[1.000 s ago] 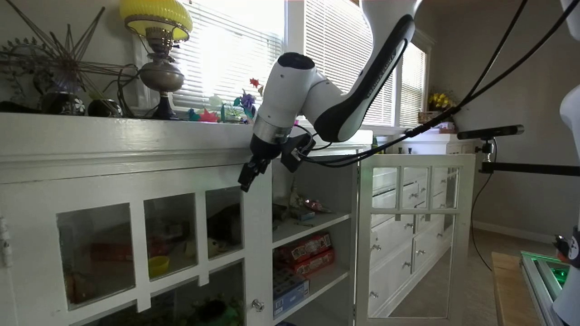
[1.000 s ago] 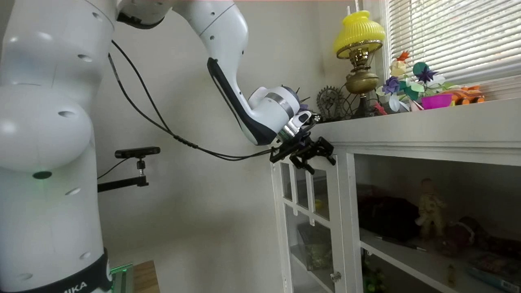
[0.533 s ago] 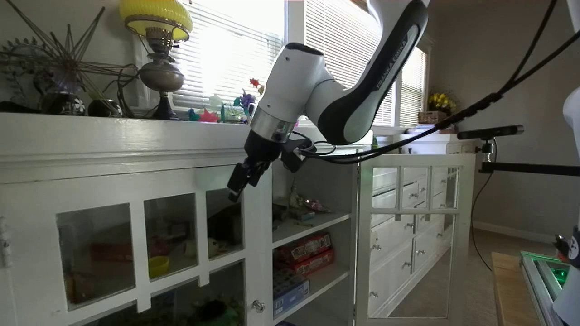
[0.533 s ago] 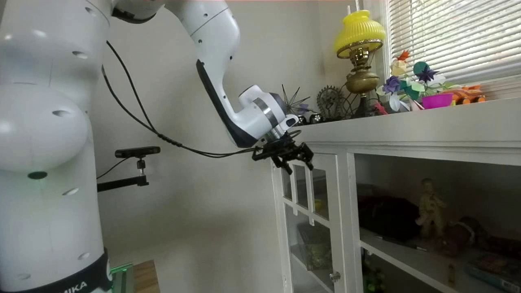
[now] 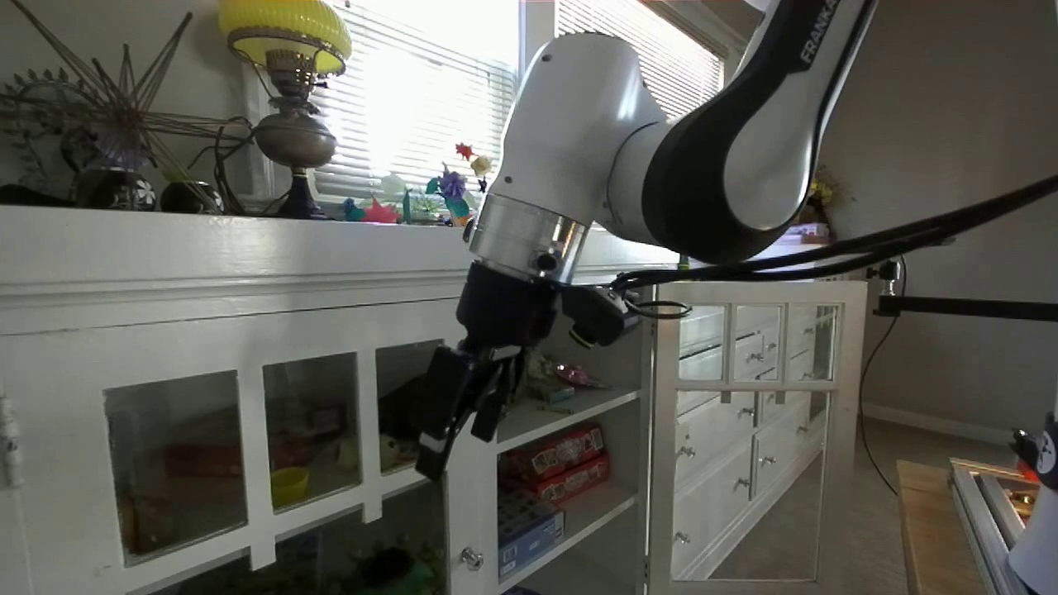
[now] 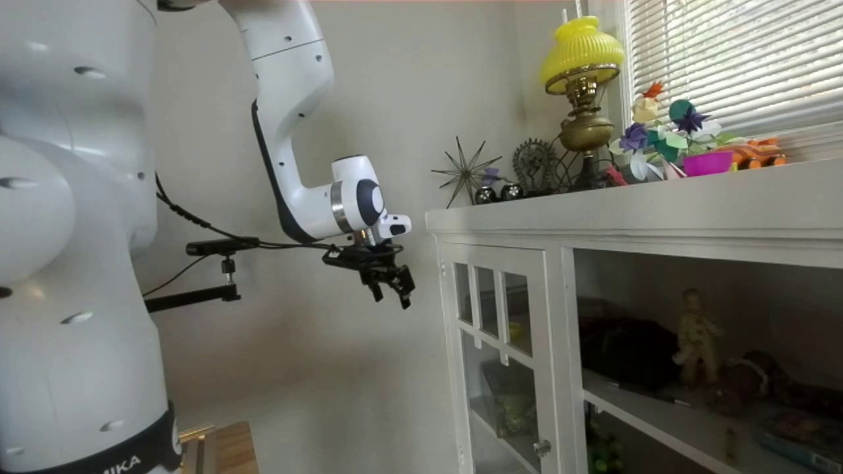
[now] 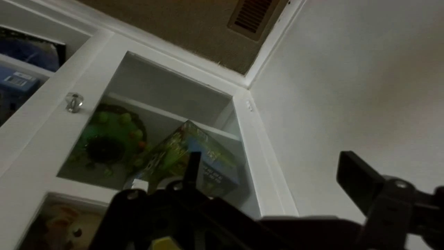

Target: Close the cabinet door

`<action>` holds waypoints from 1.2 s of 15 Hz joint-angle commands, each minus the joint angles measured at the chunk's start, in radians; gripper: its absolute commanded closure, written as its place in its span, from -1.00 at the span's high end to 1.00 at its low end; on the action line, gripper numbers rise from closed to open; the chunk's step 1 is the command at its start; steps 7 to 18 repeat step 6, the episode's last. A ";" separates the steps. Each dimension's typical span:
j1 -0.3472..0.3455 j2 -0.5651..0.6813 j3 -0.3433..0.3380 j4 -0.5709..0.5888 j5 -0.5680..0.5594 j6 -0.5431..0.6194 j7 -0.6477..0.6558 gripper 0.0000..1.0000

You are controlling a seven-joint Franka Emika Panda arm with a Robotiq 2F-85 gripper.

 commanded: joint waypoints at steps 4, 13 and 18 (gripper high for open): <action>-0.032 0.004 0.040 -0.007 0.031 -0.001 -0.015 1.00; -0.038 0.005 0.040 -0.007 0.031 -0.001 -0.019 1.00; -0.038 0.005 0.040 -0.007 0.031 -0.001 -0.019 1.00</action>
